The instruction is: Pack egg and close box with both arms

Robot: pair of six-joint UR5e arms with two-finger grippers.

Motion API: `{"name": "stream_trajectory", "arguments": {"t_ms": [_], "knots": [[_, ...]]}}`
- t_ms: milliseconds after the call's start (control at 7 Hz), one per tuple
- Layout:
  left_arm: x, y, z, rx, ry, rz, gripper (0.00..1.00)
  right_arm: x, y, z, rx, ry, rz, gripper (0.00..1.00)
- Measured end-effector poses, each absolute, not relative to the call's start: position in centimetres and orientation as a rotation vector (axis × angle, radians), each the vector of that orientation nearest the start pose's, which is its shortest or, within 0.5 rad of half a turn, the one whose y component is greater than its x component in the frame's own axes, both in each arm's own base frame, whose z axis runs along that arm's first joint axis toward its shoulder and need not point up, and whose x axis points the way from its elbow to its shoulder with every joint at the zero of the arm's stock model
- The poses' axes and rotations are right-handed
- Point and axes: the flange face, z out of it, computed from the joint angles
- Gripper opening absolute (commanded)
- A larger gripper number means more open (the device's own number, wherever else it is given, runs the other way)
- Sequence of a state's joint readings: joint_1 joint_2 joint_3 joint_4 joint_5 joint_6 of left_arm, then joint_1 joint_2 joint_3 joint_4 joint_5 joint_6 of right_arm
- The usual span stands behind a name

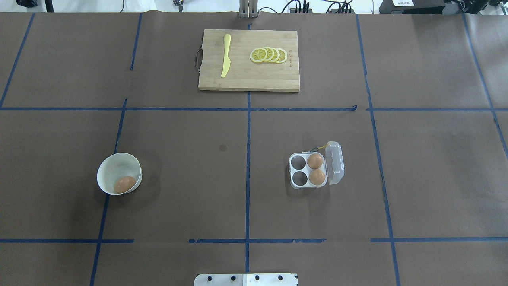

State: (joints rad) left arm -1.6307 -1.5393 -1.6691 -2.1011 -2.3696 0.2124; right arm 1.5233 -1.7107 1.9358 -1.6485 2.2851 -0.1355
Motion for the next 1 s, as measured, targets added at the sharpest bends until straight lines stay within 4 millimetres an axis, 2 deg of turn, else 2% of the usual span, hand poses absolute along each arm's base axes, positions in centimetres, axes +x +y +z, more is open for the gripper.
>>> {"name": "stream_trajectory", "arguments": {"t_ms": [286,429,571,714,1000], "knots": [[-8.3,-49.2,54.3,0.785,0.738,0.443,1.00,4.6,-44.2,55.2,0.187,-0.723,-0.224,1.00],[-7.0,-48.9,53.5,0.829,0.753,0.485,1.00,4.4,-44.3,55.3,0.200,-0.747,-0.229,1.00],[-4.0,-48.6,53.1,0.854,0.782,0.546,1.00,4.3,-44.5,55.5,0.213,-0.759,-0.234,1.00],[0.5,-48.3,52.3,0.831,0.842,0.584,1.00,4.3,-44.6,55.7,0.220,-0.764,-0.237,1.00],[7.4,-47.1,49.0,0.767,0.935,0.563,1.00,4.3,-44.5,55.8,0.222,-0.766,-0.237,1.00]]}}
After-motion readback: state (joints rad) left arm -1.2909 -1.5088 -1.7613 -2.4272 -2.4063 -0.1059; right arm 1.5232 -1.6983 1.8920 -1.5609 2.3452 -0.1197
